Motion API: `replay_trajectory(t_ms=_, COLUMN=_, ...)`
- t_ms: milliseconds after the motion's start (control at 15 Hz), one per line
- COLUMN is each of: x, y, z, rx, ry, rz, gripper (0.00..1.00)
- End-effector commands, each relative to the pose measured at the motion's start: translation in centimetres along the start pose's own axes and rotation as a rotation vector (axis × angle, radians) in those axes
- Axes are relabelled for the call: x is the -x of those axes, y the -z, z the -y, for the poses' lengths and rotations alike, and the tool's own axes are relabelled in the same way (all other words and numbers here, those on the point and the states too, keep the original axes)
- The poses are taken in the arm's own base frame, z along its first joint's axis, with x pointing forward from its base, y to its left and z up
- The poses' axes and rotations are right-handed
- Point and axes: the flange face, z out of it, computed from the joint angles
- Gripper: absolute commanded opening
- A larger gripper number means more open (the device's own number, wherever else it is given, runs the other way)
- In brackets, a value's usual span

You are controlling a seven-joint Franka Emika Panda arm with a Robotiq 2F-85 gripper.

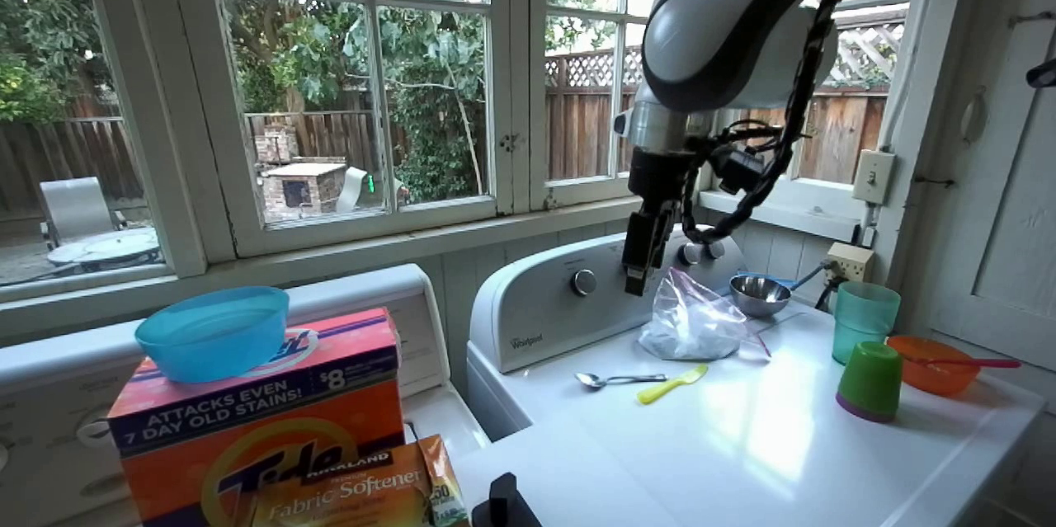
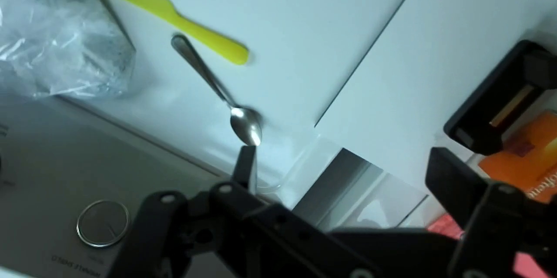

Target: Put the silver spoon in the blue cup.

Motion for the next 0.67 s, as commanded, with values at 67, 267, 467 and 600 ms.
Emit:
replay_trajectory(t_ms=67, x=-0.9, y=-2.3, z=-0.5, rx=0.047, ry=0.078, rz=-0.030, gripper=1.00)
replay_trajectory(t_ms=267, x=-1.4, y=-4.9, z=-0.9, rx=0.053, ry=0.112, rz=-0.039, gripper=1.00)
replay_trajectory(t_ms=467, x=-1.5, y=-4.8, z=-1.0, rx=0.055, ry=0.117, rz=-0.042, gripper=1.00)
replay_trajectory(t_ms=600, x=-1.5, y=-5.3, z=-1.3, rx=0.048, ry=0.136, rz=-0.060, gripper=1.00)
